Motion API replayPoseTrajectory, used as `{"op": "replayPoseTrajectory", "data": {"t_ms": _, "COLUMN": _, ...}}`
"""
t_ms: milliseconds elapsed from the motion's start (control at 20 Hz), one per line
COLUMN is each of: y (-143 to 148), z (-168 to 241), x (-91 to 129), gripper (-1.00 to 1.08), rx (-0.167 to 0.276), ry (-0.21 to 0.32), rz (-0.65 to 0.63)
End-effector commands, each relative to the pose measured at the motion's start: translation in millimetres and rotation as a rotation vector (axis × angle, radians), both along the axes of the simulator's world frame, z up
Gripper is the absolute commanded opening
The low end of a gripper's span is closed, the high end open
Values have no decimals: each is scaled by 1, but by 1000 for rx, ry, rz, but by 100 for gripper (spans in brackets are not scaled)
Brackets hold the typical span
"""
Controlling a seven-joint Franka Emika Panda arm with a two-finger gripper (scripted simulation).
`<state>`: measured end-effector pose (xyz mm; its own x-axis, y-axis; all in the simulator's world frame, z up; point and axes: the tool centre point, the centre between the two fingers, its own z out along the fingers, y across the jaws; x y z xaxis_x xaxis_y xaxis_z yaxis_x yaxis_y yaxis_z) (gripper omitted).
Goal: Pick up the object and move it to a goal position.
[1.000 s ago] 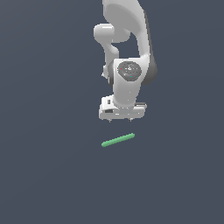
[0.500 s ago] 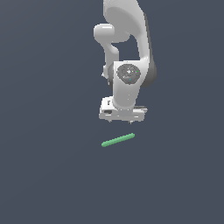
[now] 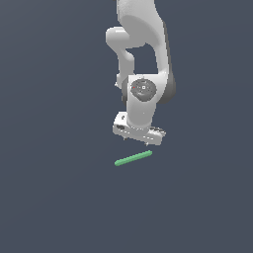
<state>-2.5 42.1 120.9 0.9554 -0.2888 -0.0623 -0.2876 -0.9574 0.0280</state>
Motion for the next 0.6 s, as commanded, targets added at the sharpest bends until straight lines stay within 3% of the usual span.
{"op": "replayPoseTrajectory", "data": {"t_ms": 0, "y": 0, "z": -5, "x": 3, "gripper": 100, "rx": -1, "ry": -5, "rz": -74}}
{"op": "replayPoseTrajectory", "data": {"t_ms": 550, "y": -1, "z": -25, "x": 14, "gripper": 100, "rx": -10, "ry": -25, "rz": -396}}
